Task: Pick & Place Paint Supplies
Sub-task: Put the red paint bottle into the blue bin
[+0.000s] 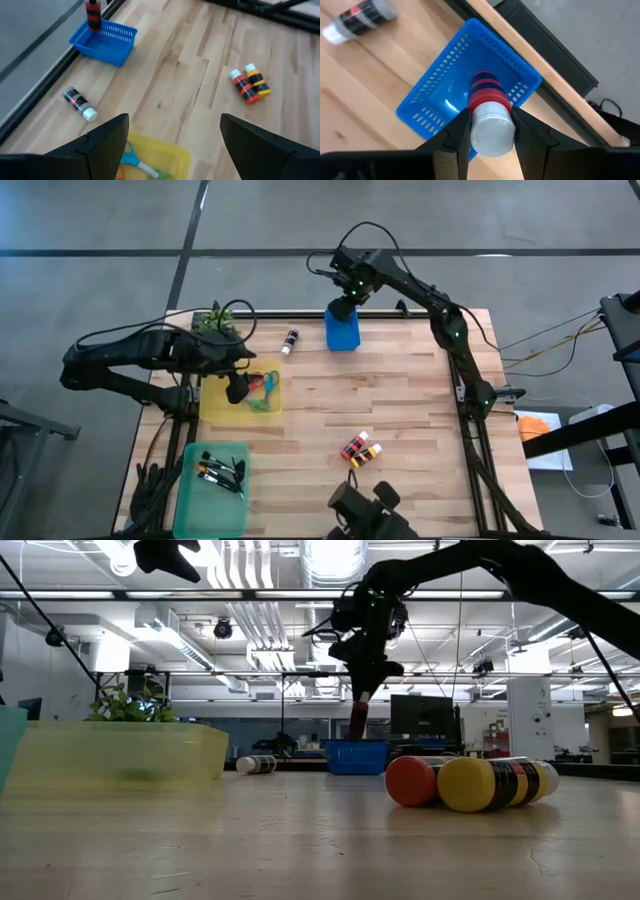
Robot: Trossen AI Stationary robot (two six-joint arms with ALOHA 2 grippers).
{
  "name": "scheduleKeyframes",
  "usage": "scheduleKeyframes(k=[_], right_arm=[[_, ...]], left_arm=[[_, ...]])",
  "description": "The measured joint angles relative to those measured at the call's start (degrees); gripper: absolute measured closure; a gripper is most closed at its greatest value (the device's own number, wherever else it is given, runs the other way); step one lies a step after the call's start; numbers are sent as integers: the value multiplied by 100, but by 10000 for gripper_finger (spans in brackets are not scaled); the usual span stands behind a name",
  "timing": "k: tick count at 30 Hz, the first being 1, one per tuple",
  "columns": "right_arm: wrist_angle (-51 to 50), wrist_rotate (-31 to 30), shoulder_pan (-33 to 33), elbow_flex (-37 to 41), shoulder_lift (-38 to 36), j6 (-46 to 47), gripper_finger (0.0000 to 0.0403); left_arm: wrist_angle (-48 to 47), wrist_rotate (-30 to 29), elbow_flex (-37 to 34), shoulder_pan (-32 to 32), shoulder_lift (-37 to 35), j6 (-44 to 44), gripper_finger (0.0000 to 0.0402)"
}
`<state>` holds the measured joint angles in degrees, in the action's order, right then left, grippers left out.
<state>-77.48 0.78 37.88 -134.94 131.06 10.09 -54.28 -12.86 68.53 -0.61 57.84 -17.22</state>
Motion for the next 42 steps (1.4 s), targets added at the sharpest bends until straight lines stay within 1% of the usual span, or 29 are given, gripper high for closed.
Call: scheduleKeyframes(k=[10, 21, 42], right_arm=[[30, 4, 119, -3, 368, -435, 292], [32, 12, 176, 1, 592, -757, 292], [72, 105, 178, 7, 593, -1439, 292]], left_arm=[[840, -9, -219, 0, 0, -399, 80], [878, -66, -223, -1, 72, -682, 80], [912, -66, -223, 4, 87, -685, 80]])
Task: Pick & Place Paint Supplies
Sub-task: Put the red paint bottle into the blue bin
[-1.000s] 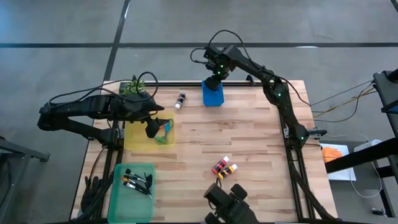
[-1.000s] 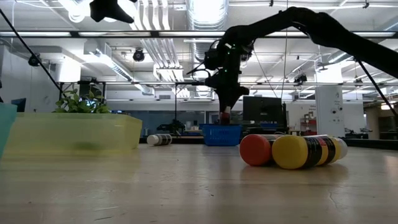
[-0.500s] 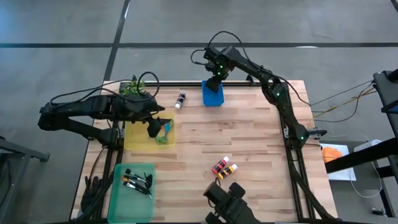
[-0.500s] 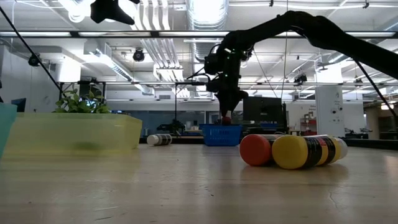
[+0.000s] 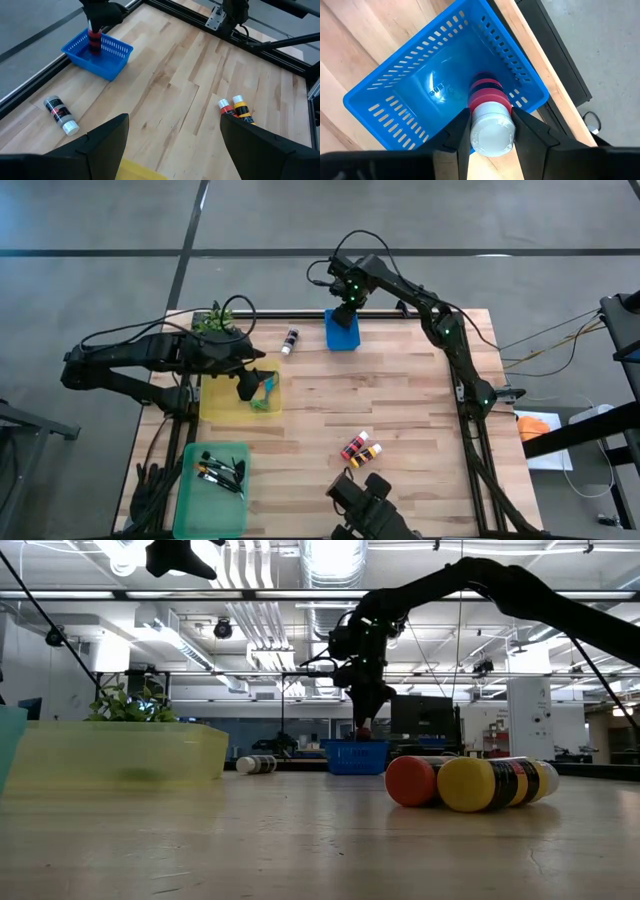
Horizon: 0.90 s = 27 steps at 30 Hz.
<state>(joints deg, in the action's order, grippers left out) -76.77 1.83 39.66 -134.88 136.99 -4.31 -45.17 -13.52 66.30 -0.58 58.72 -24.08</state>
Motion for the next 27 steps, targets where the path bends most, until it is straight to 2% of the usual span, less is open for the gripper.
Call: scheduleKeyframes(k=[8, 15, 27], right_arm=[[51, 16, 0, 3, 0, -214, 290], [66, 31, 0, 3, 0, -258, 244], [115, 164, -2, 1, -10, -293, 238]], left_arm=[[0, 0, 0, 0, 0, -2, 80], [0, 0, 0, 0, 0, -2, 80], [0, 0, 0, -2, 0, -2, 80]])
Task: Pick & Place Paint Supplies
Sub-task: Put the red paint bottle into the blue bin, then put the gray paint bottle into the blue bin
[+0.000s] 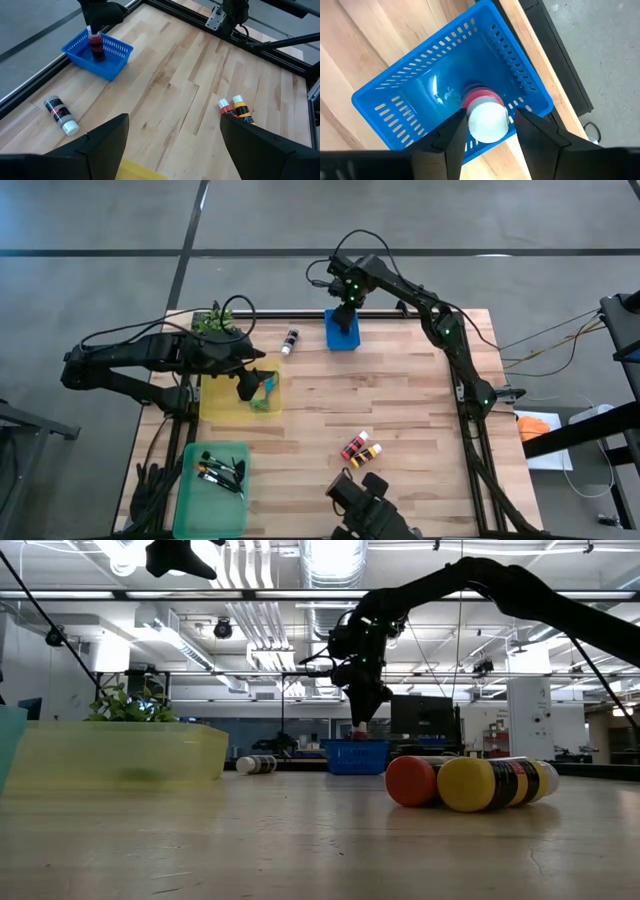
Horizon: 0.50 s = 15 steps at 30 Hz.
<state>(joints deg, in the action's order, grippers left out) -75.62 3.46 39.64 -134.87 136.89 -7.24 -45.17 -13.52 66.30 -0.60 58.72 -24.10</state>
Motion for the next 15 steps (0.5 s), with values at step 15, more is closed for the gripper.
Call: scheduleKeyframes(k=[15], right_arm=[[460, -1, -89, -11, -340, 74, 237]], left_arm=[[-268, -242, 0, -2, 0, 23, 80]])
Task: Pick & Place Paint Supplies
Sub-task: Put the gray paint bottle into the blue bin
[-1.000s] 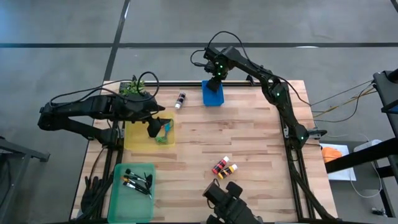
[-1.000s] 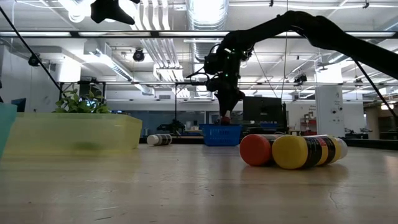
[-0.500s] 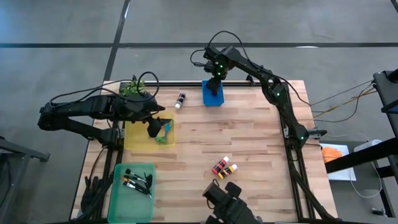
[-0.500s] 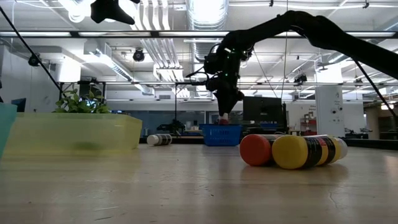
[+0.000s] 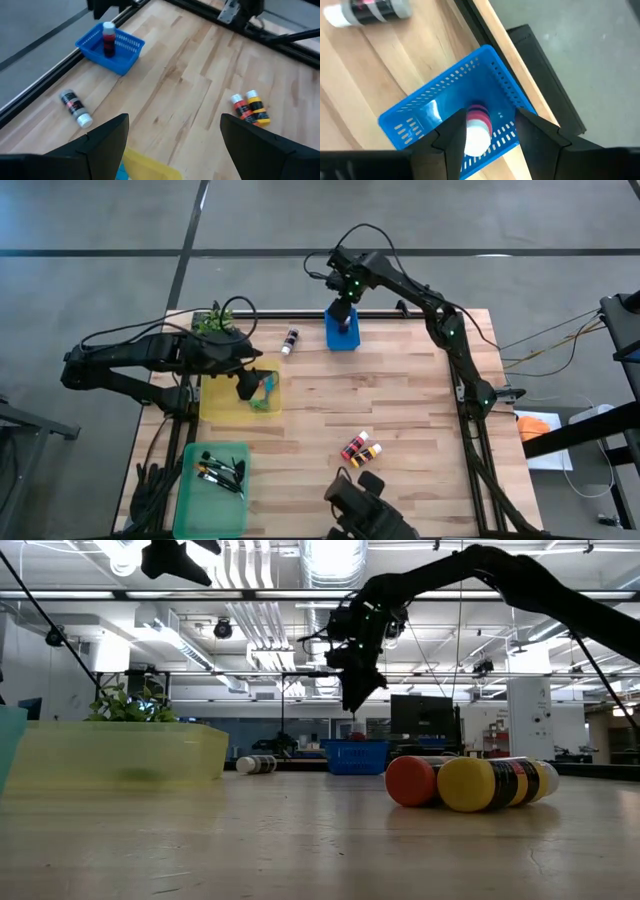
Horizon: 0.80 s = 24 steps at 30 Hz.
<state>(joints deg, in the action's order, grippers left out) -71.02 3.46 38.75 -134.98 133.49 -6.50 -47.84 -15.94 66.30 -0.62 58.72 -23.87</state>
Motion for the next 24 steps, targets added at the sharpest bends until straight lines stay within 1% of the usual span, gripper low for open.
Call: scheduleKeyframes(k=[3, 6, 9, 12, 16, 20, 24], right_arm=[[72, 49, -40, 0, -125, -99, 237], [166, 263, -91, 0, -260, -126, 237], [331, 511, -142, 0, -451, -20, 236], [447, 605, -180, 0, -660, 124, 236], [417, 606, -205, 0, -981, 272, 236], [413, 613, -217, 4, -1327, 338, 236], [412, 686, -224, 16, -1635, 384, 236]], left_arm=[[-63, -149, -2, -7, 24, 1, 80], [-133, -383, -4, -35, 129, 0, 80], [-100, -403, -6, -206, 442, 27, 80], [-21, -404, 10, -548, 931, -55, 80], [22, -343, 53, -1158, 1607, -684, 80], [284, -246, 298, -1644, 2230, -794, 85], [322, 180, 615, -2136, 2934, -753, 104]])
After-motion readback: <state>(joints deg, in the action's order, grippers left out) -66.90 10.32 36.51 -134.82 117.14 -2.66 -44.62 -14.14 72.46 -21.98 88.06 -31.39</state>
